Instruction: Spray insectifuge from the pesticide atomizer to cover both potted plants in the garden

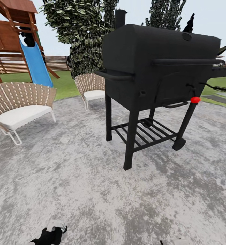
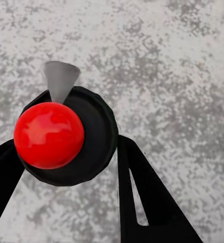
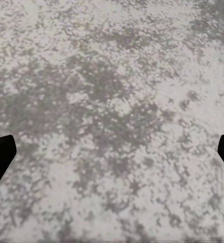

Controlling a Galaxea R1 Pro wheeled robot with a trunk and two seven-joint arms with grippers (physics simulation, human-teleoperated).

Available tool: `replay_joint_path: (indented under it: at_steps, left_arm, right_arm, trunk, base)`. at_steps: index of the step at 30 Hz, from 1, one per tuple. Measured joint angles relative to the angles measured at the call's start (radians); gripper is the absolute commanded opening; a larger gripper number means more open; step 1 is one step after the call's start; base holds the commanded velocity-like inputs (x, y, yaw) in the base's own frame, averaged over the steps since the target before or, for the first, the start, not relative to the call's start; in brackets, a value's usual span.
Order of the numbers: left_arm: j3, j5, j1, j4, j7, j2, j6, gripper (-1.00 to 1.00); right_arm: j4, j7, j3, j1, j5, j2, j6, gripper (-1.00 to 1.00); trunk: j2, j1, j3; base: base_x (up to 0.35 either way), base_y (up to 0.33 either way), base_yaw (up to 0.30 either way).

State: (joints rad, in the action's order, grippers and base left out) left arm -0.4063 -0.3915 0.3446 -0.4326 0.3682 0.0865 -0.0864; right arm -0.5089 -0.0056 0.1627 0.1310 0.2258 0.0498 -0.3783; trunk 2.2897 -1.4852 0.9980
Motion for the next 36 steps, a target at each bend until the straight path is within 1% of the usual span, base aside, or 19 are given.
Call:
replay_joint_path:
  at_steps: [32,36]
  left_arm:
    - [0.001,0.0,0.0,0.002,0.0,-0.001,0.0,-1.0]
    - [0.002,-0.002,0.0,0.023,0.0,-0.001,-0.001,-1.0]
  right_arm:
    - [0.0,0.0,0.0,0.0,0.0,0.0,0.0,1.0]
    - [0.0,0.0,0.0,0.0,0.0,0.0,0.0,1.0]
  trunk:
    - [0.0,0.0,-0.029]
    - [0.0,0.0,-0.033]
  base:
    - [0.0,0.0,-0.275]
    - [0.0,0.0,-0.275]
